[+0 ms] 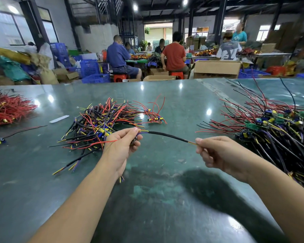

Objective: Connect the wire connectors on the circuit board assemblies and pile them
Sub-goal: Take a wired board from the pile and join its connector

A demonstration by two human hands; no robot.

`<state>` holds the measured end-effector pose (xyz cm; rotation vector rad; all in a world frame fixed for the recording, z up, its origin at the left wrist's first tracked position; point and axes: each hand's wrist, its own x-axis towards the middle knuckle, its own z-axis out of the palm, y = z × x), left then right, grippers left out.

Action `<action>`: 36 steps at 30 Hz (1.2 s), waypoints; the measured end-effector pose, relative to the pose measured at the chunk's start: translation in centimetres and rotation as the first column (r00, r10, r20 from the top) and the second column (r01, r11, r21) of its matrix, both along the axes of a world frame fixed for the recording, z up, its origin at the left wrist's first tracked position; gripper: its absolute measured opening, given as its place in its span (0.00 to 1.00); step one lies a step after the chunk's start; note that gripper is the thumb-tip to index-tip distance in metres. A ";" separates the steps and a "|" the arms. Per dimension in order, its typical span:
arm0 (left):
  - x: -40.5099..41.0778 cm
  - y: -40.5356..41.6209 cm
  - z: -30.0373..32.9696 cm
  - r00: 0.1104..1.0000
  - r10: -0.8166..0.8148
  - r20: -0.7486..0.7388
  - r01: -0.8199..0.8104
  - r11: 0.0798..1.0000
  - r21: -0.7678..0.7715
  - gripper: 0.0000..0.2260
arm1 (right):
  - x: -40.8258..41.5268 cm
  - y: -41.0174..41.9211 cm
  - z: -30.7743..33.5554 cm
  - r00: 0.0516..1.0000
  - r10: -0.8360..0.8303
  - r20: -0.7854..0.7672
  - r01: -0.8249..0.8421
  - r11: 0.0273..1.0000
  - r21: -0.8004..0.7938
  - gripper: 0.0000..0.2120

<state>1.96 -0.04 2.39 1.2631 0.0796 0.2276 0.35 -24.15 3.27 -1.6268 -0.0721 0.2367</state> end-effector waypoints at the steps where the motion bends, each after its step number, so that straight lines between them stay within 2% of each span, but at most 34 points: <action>1: 0.0 0.0 0.0 1.000 0.001 -0.002 -0.001 1.000 -0.001 0.06 | -0.1 0.1 -0.1 0.999 0.026 -0.030 -0.027 1.000 -0.007 0.17; 6: -0.1 0.0 0.0 1.000 0.004 -0.007 -0.004 1.000 0.015 0.06 | -0.1 0.1 0.0 0.995 -0.002 -0.100 0.017 0.988 0.150 0.16; 12: -0.2 -0.1 -0.1 0.999 -0.032 -0.003 0.033 0.999 0.023 0.06 | 0.3 0.1 -0.1 0.999 -0.036 0.005 0.032 0.932 0.362 0.09; 17: -0.2 -0.3 0.0 0.996 -0.092 -0.011 0.091 0.994 -0.054 0.08 | 0.1 0.8 0.1 0.992 0.006 0.129 -0.078 0.823 0.563 0.11; 21: -0.2 -0.3 0.1 0.975 -0.221 -0.027 0.214 0.963 -0.161 0.14 | 0.1 0.7 -0.1 0.991 0.024 0.135 -0.112 0.710 0.695 0.12; 22: -0.2 -0.3 0.0 0.975 -0.221 -0.037 0.212 0.963 -0.163 0.14 | 0.2 0.5 -0.1 0.991 0.022 0.132 -0.107 0.728 0.677 0.12; 23: -0.1 -0.3 -0.1 0.979 -0.199 -0.051 0.190 0.970 -0.155 0.13 | 0.3 0.2 -0.2 0.990 -0.008 0.141 -0.081 0.789 0.609 0.12; 24: -0.1 -0.3 -0.2 0.985 -0.164 -0.060 0.155 0.979 -0.132 0.11 | 0.4 0.0 -0.4 0.980 -0.077 0.182 -0.015 0.888 0.459 0.12; 25: 0.0 -0.3 -0.3 0.990 -0.129 -0.059 0.123 0.988 -0.099 0.09 | 0.6 -0.1 -0.7 0.950 -0.166 0.265 0.107 0.969 0.225 0.13; 26: 0.0 -0.3 -0.5 0.994 -0.101 -0.051 0.099 0.994 -0.056 0.07 | 0.8 -0.1 -1.0 0.888 -0.254 0.382 0.284 0.958 -0.024 0.13; 27: 0.0 -0.4 -0.6 0.996 -0.084 -0.039 0.084 0.996 -0.006 0.06 | 0.9 0.0 -1.4 0.800 -0.314 0.511 0.463 0.864 -0.195 0.13; 29: -0.1 -0.8 -0.9 0.997 -0.070 -0.013 0.071 0.992 0.107 0.05 | 0.7 0.7 -1.5 0.620 -0.286 0.731 0.662 0.691 -0.291 0.13; 31: -0.4 -1.3 -1.1 0.997 -0.077 0.006 0.075 0.979 0.188 0.05 | 0.1 1.6 -1.3 0.501 -0.122 0.857 0.685 0.661 -0.307 0.15; 33: -0.7 -1.8 -1.2 0.993 -0.111 0.026 0.103 0.968 0.229 0.06 | -0.5 2.7 -1.4 0.513 0.032 0.858 0.616 0.682 -0.393 0.14; 36: -1.1 -2.2 -1.1 0.980 -0.191 0.058 0.169 0.948 0.269 0.06 | -1.1 4.2 -2.2 0.690 0.137 0.711 0.477 0.653 -0.588 0.12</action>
